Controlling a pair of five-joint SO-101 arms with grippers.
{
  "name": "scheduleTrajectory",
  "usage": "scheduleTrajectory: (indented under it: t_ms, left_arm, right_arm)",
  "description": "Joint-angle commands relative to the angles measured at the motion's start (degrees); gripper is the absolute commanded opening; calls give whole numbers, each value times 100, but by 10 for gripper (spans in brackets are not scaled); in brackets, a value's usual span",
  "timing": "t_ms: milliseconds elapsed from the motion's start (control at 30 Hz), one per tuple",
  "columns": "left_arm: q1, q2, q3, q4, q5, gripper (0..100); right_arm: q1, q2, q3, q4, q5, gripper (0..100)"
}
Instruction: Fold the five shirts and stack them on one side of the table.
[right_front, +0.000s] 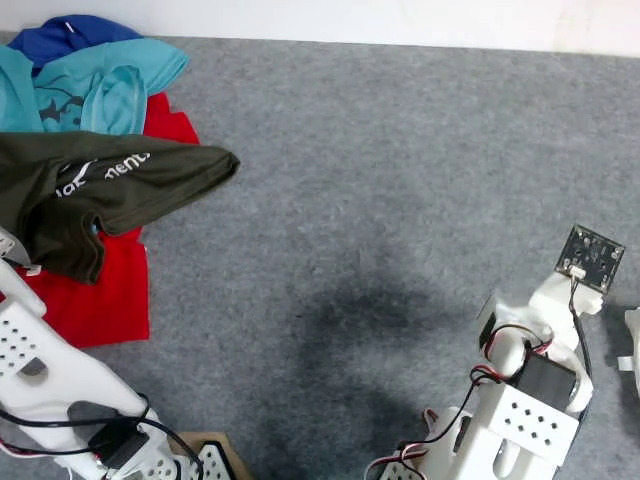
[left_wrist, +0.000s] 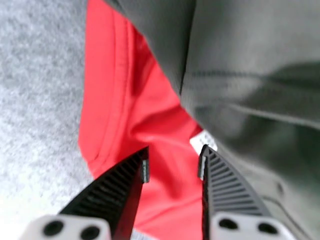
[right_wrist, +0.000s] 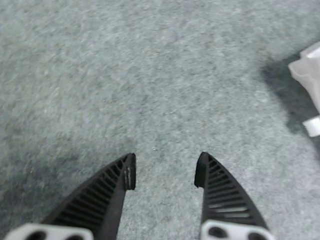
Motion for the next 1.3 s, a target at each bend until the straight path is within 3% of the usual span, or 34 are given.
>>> scheduleTrajectory:
  t_ms: [0,167,333,833,1267]
  left_arm:
    - [31,-927,611,114,-132,175]
    - [136,-2009,1666,105,-378,175]
    - [180,-2097,2026,-545,-360,171]
    - [277,-743,901,-2101,-396,171]
    - [198,-567,892,-2382,-378,171]
  right_arm:
    - [-215,-75,101,-215,35,202]
    - [-321,-75,426,-567,35,202]
    - [-286,-75,479,-585,35,202]
    - [-286,-75,488,-567,35,202]
    - [-286,-75,488,-567,35,202]
